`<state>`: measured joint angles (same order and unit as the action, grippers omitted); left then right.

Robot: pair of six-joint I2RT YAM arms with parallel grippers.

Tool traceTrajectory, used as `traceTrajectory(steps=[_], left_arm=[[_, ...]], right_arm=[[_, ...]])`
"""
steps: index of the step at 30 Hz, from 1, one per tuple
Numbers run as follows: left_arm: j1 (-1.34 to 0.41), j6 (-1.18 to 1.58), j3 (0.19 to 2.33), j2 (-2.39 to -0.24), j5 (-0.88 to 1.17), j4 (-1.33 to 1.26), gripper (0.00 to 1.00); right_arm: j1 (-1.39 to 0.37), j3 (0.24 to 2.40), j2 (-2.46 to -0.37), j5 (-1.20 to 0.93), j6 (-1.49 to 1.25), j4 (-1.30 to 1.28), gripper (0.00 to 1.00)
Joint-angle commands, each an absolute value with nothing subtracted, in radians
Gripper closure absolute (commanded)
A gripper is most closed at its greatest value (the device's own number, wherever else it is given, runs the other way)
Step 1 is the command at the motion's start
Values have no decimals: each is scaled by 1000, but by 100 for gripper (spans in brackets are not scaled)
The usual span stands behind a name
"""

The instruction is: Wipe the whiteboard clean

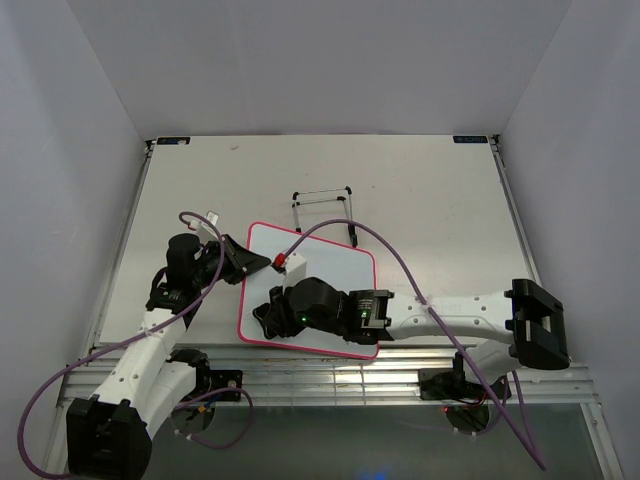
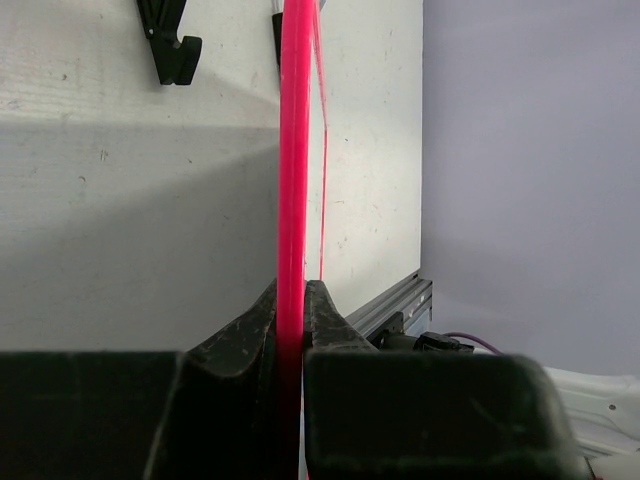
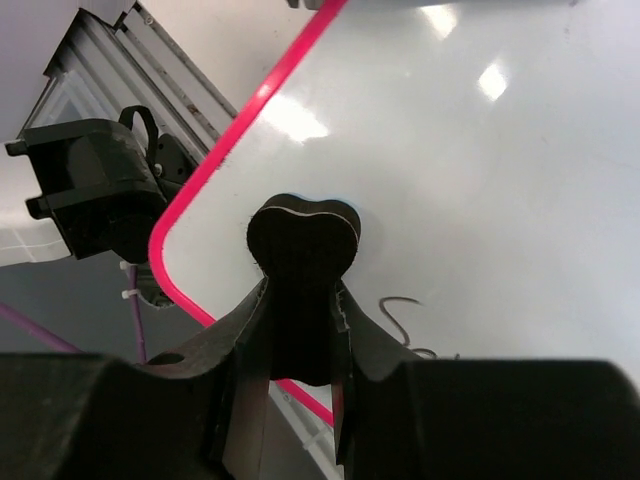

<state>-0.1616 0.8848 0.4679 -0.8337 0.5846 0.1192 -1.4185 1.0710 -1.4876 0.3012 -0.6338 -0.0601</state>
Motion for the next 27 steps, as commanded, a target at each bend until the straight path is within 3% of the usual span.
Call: traceTrajectory(steps=[1,10,19,27], left_arm=[[-167,865,492,-813,568,71,100],[-167,862,505,-813,569,81,100],[-169,864,511,-808,568,89,100],[-169,876,494,-792,561,86,100]], right_arm=[[-1384,968,-1491,397,-635,-195,92],[-1338,740,-1364,456,-706,-230,92],[-1255,379,-1025,410,-850,-229,92],[-1209,340,-833,367,-854,-251,92]])
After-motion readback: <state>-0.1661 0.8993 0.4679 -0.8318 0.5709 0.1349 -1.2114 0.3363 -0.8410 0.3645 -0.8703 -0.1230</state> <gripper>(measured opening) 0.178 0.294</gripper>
